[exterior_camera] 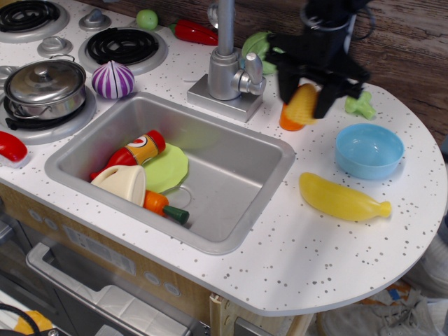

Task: Put corn into bowl

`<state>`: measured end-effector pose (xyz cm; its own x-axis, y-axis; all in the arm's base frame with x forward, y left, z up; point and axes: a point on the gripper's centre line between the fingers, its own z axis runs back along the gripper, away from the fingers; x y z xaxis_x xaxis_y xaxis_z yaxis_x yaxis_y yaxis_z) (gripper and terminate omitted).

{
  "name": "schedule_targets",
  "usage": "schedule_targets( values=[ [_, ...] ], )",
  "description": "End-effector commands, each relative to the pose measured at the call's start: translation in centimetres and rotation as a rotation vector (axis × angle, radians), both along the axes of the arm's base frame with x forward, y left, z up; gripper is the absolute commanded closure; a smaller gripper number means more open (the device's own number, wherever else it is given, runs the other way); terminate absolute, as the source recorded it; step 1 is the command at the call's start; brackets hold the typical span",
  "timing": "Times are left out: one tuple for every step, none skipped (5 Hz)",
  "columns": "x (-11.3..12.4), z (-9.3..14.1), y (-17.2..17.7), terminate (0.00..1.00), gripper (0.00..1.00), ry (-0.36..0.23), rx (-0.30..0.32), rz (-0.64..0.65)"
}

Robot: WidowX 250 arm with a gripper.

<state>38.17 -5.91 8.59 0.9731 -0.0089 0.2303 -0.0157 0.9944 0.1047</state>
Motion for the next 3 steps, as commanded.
schedule_targets(
  values=[
    [2.5, 1.5, -3.8, 0.0, 1.0, -0.087, -0.047, 0.007],
    [3.4, 0.3, -5.4, 0.0, 1.0, -0.119, -0.114, -0.008],
    [3.7, -0.6, -5.1, 0.0, 0.0, -0.148, -0.112, -0.033]
  ],
)
